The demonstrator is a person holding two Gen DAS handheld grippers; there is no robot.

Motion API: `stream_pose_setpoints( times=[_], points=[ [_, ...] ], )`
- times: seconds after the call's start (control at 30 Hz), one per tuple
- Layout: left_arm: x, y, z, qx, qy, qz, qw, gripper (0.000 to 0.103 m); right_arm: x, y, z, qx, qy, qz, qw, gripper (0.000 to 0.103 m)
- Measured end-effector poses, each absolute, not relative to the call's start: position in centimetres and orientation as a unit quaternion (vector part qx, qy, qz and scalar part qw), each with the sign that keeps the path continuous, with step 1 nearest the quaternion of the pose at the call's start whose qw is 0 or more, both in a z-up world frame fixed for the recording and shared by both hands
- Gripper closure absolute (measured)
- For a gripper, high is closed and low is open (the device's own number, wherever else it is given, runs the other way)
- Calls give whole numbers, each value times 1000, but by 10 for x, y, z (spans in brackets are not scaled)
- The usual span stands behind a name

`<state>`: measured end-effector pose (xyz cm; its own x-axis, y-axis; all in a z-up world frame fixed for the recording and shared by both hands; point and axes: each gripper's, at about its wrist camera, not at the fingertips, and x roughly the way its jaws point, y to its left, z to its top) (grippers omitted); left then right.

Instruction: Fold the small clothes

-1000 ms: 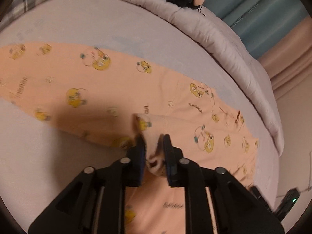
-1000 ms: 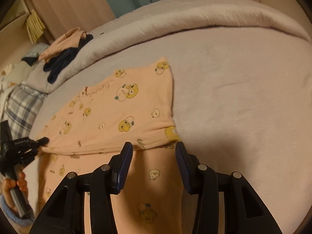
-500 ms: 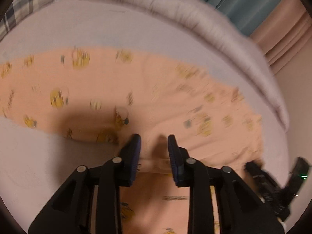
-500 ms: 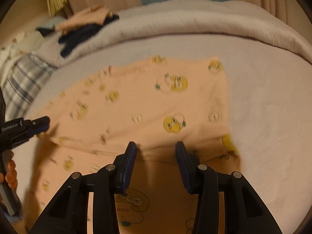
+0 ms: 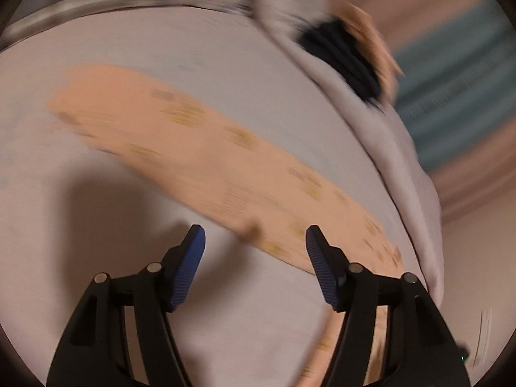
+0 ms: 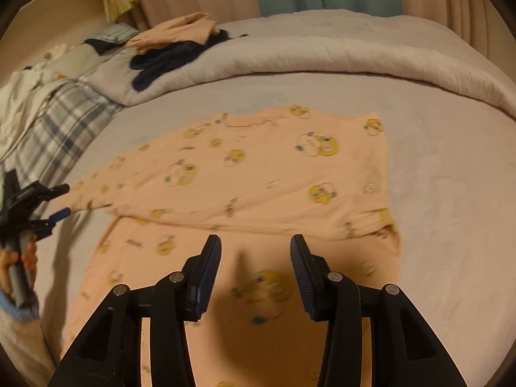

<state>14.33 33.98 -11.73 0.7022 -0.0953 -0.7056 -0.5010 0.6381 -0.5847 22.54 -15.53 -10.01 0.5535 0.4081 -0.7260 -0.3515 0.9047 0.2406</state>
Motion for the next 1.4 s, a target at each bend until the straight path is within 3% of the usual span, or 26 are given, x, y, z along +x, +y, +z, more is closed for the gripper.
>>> stream_pose_setpoints(
  times=[0.17,0.4,0.5,0.6,0.63,0.67,0.83,1.0,1.13,1.4],
  points=[
    [124,408,-145,-496,335,168,783,39,215,-131,-100,24,422,243,873,58],
    [123,436,-147,-564,263,167,765,39,208,-103,-100,-5,426,268,864,58],
    [120,449,-145,-577,244,173,760,46,208,-93,-100,-11,427,281,860,58],
    [128,457,-145,-562,261,190,762,71,215,-76,-101,-13,429,295,853,58],
    [131,460,-147,-557,272,196,760,93,217,-70,-101,-13,428,302,852,58],
    [133,464,-150,-556,282,202,755,97,219,-61,-101,-13,427,312,849,58],
    [126,464,-140,-531,283,217,769,96,231,-1,-104,-23,419,353,836,58],
    [131,448,-104,-464,273,218,814,96,246,41,-105,-14,407,366,837,67],
    [139,428,-69,-406,269,203,850,96,260,66,-139,-42,458,352,815,73],
    [166,340,-2,-299,265,123,909,96,244,15,-110,25,432,367,824,73]
  ],
)
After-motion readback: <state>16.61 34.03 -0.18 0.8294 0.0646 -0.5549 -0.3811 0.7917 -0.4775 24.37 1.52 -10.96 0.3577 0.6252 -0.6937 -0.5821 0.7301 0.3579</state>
